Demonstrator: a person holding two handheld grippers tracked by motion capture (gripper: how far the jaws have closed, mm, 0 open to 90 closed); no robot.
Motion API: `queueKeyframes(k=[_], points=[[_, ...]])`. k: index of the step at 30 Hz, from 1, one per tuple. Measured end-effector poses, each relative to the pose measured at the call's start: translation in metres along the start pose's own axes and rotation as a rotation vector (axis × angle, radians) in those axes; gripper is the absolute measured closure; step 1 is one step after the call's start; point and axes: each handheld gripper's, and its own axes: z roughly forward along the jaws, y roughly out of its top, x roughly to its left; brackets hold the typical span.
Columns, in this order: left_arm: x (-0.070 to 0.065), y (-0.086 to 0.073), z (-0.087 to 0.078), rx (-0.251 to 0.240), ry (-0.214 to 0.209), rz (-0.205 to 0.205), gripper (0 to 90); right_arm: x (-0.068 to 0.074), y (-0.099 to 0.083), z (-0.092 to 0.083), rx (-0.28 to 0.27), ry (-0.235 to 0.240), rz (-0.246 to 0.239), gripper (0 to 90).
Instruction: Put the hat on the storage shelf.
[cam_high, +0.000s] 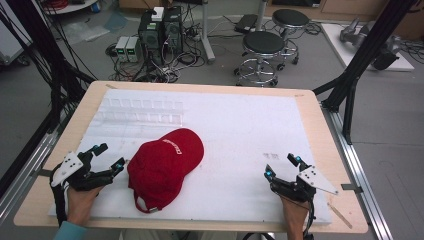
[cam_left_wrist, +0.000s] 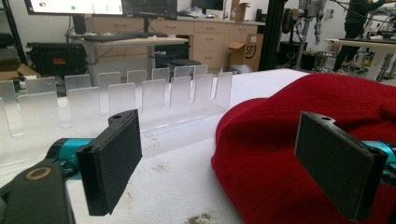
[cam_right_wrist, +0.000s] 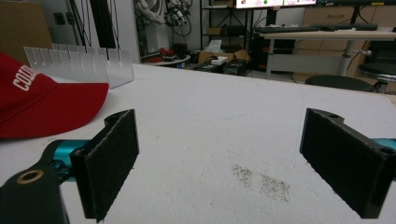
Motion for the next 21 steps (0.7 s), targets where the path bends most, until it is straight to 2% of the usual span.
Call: queueKeyframes(k=[4,9,15,21], points=[[0.001,0.002,-0.002,0.031,-0.005,-0.004,15.4,0.0,0.0,0.0,0.003,0.0,-0.001,10.7],[-0.001,0.006,-0.005,0.035,-0.017,-0.01,15.3,0.0,0.0,0.001,0.006,0.0,-0.003,10.7],[-0.008,0.021,-0.007,0.056,-0.061,-0.009,15.4,0.0,0.0,0.001,0.011,0.0,-0.002,10.7],[-0.021,0.041,-0.007,0.11,-0.12,-0.007,15.3,0.001,0.0,0.001,0.011,-0.002,-0.004,10.7]])
